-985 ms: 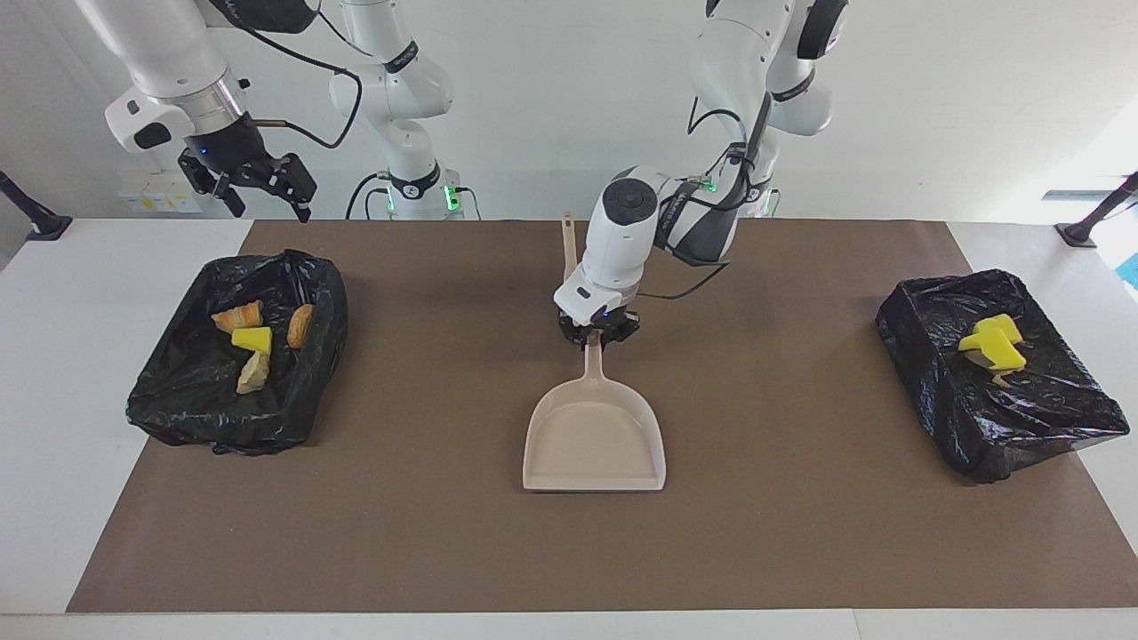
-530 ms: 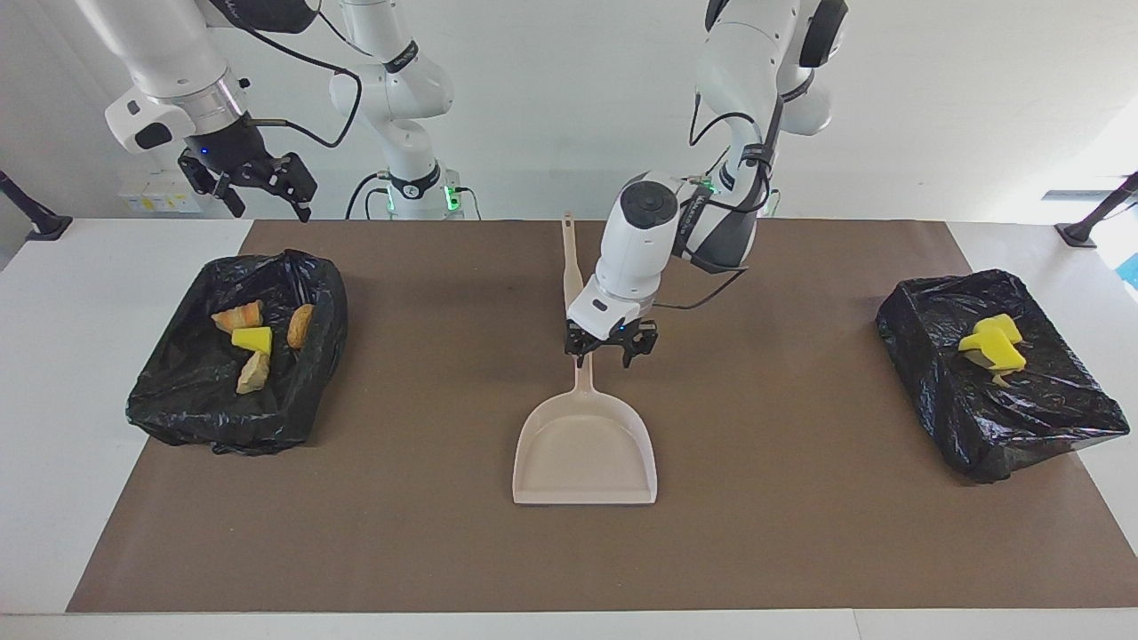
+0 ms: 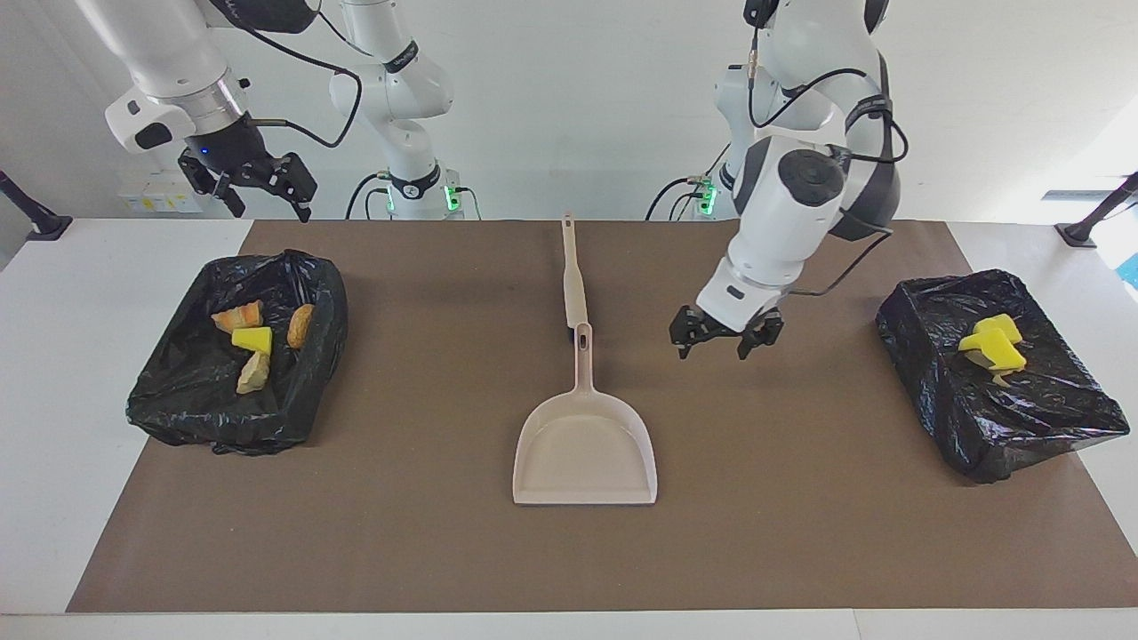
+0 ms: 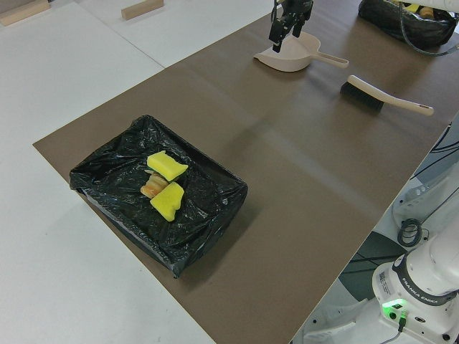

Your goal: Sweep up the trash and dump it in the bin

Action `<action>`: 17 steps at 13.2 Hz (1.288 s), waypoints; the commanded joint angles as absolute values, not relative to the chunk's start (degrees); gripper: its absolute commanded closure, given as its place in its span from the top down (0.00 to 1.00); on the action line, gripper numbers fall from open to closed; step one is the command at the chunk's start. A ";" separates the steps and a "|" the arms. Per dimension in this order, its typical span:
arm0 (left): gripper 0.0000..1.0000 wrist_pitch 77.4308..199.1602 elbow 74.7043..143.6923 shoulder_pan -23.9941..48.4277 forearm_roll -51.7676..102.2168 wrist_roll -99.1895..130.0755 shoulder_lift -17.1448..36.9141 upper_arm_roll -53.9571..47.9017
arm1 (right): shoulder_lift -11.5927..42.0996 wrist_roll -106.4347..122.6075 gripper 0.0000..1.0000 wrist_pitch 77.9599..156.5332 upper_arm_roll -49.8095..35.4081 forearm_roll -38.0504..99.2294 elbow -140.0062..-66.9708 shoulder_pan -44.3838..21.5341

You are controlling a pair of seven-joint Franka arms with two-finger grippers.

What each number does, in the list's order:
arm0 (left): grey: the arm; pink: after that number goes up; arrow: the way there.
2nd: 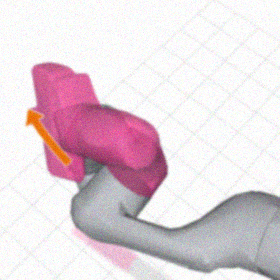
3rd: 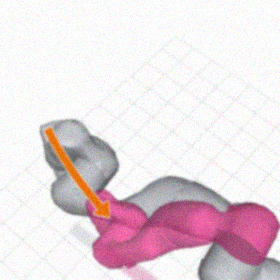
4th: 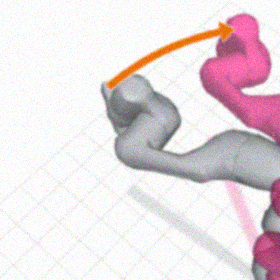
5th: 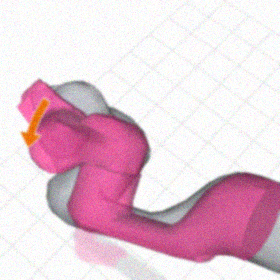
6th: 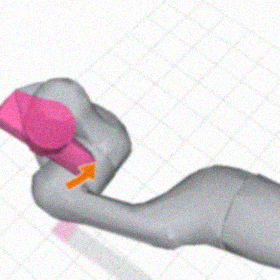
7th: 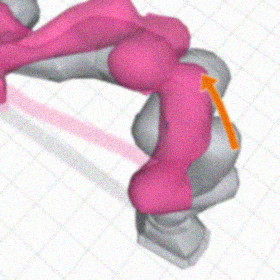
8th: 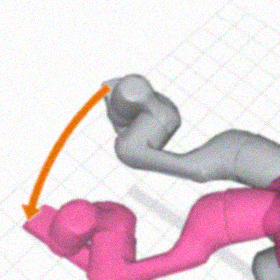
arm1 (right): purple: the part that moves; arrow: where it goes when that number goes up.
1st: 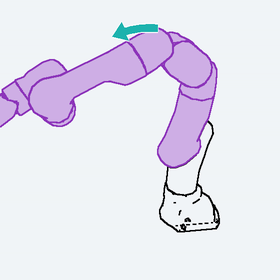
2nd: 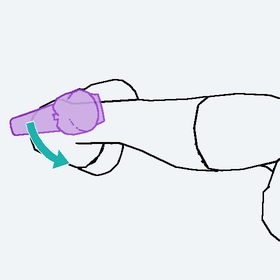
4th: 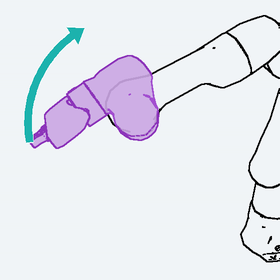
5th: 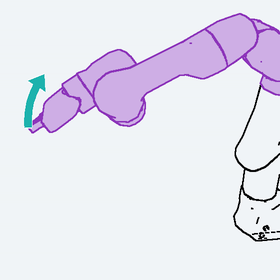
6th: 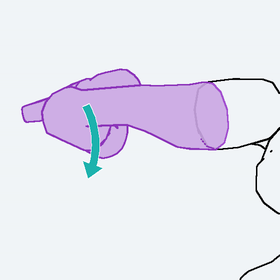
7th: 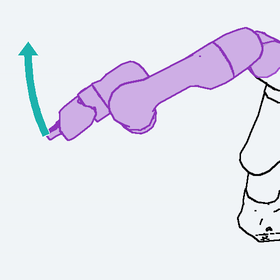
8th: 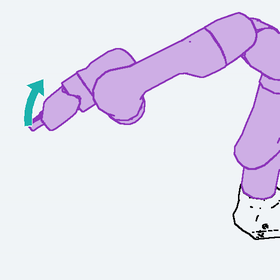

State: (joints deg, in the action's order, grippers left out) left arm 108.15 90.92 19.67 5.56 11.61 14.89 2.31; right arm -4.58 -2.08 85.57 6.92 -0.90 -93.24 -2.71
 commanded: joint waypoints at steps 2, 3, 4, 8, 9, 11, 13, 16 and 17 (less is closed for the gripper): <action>1.00 103.02 91.84 12.94 4.92 1.25 9.77 1.58 | -5.36 -0.26 1.00 85.96 6.94 -0.53 -94.04 -2.55; 1.00 102.49 92.02 11.53 4.92 -0.94 8.71 1.58 | -5.36 -0.26 1.00 85.96 6.94 -0.53 -94.04 -2.55; 1.00 101.26 92.11 9.43 4.92 -3.66 7.74 1.58 | -5.36 -0.26 1.00 85.96 6.94 -0.53 -94.04 -2.55; 1.00 95.81 92.02 4.57 4.92 -7.30 3.78 1.58 | -5.45 -0.26 1.00 85.96 7.03 -0.53 -94.22 -2.46; 1.00 94.84 92.02 4.57 4.83 -7.03 3.17 1.76 | -5.45 -0.26 1.00 85.96 7.03 -0.53 -94.31 -2.46; 1.00 94.14 91.67 4.05 2.92 -7.47 1.76 1.76 | -5.45 -0.26 1.00 85.96 7.03 -0.53 -94.31 -2.55; 1.00 92.12 91.32 4.57 0.09 -7.38 0.36 1.58 | -5.45 -0.26 1.00 85.96 7.03 -0.61 -94.31 -2.46; 1.00 92.53 96.39 4.13 0.09 -8.87 -3.76 1.58 | -5.71 -0.18 1.00 85.96 7.03 -0.61 -94.66 -2.46; 1.00 92.98 96.24 4.13 0.09 -8.88 -3.61 1.67 | -5.80 -0.09 1.00 85.96 7.03 -0.53 -94.66 -2.46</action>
